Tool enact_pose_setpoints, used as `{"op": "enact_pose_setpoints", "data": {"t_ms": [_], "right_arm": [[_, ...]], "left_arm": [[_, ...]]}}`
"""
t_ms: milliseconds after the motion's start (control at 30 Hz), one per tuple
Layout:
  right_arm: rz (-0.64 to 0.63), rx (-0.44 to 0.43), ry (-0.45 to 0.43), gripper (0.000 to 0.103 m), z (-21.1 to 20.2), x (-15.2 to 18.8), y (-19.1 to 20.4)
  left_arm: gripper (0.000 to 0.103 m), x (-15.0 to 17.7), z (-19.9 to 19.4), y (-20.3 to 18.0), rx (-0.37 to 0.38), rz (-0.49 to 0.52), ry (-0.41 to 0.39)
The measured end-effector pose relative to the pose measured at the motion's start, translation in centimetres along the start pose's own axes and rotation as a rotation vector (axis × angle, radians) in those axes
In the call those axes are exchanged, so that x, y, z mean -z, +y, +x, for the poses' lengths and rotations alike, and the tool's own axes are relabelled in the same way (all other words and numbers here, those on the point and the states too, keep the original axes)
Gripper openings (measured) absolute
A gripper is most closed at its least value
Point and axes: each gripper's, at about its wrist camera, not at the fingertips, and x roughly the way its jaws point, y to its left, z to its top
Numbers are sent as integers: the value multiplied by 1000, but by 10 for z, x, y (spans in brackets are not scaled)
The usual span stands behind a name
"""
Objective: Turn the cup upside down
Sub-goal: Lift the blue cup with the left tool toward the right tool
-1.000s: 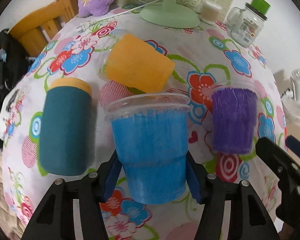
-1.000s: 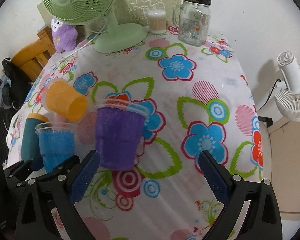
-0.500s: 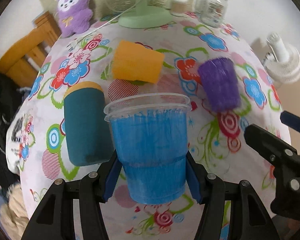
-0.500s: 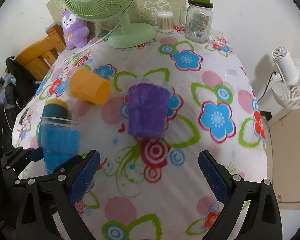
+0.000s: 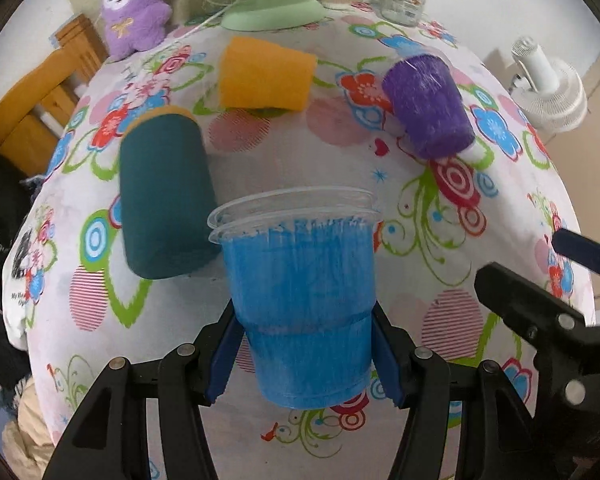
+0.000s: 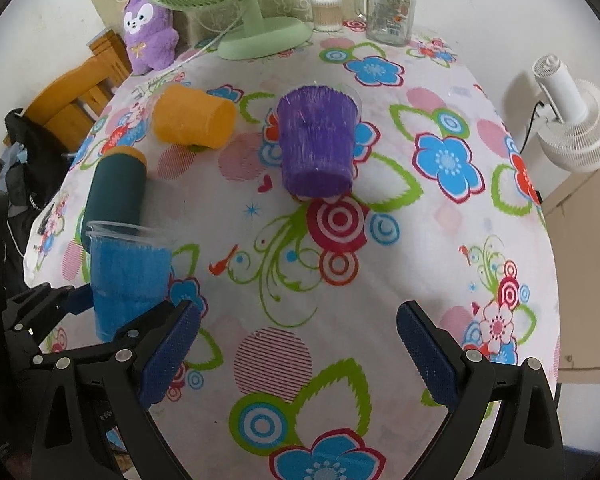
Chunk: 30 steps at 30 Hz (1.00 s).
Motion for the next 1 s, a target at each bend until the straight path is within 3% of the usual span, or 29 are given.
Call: {"op": "enact_pose_setpoints", "data": {"t_ms": [167,433,733,1000], "right_arm": [[10,12,2,100,5,1,-3],[31,33,-26,100,1,3,-6],[12,55,-161,100,-40,9,10],[31,80,-230,100,-63,29,39]], "left_arm": [[63,2,6,-3,20,9,-2],[83,7,-1,-6,0,48,-28],[88,23,-37,4,3,97,-84],[90,39,-60,32,19,122,-112]]}}
